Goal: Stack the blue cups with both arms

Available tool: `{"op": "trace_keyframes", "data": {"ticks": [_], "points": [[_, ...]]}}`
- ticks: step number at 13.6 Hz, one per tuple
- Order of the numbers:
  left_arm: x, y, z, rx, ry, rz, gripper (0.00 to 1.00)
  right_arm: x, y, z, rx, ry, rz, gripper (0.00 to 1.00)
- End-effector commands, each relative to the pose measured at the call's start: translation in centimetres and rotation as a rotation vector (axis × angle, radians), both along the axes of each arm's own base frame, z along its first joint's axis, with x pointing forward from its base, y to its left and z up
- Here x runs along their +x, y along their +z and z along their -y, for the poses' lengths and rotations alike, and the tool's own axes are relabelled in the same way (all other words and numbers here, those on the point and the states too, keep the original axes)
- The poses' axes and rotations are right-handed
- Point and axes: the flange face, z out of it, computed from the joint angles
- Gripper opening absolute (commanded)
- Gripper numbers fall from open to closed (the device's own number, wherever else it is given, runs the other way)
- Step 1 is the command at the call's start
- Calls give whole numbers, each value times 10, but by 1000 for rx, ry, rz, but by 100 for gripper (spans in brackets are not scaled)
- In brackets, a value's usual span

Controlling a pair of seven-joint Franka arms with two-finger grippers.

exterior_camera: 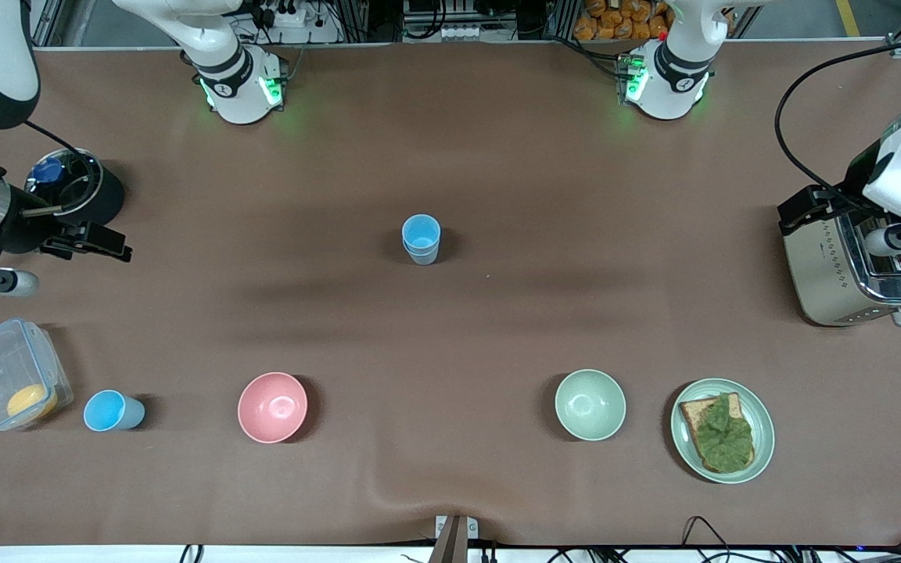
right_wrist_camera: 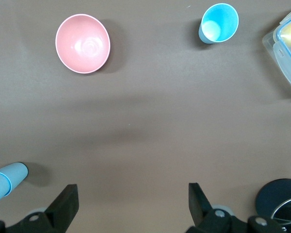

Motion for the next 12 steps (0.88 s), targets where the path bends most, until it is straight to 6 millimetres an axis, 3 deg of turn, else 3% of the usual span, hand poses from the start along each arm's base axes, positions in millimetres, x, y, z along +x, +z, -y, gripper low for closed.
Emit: {"op": "trace_keyframes", "data": {"ticks": [1,4,12], "points": [[-8,13,1,-15,-27,12,100,-10,3,-1,8,-11,9,100],[-8,16,-18,-15,-62,15,100,-10,2,-1,8,-11,11,100],[-19,26,-6,-37,-74,0,100,-10,2,-1,8,-11,11,100]]}}
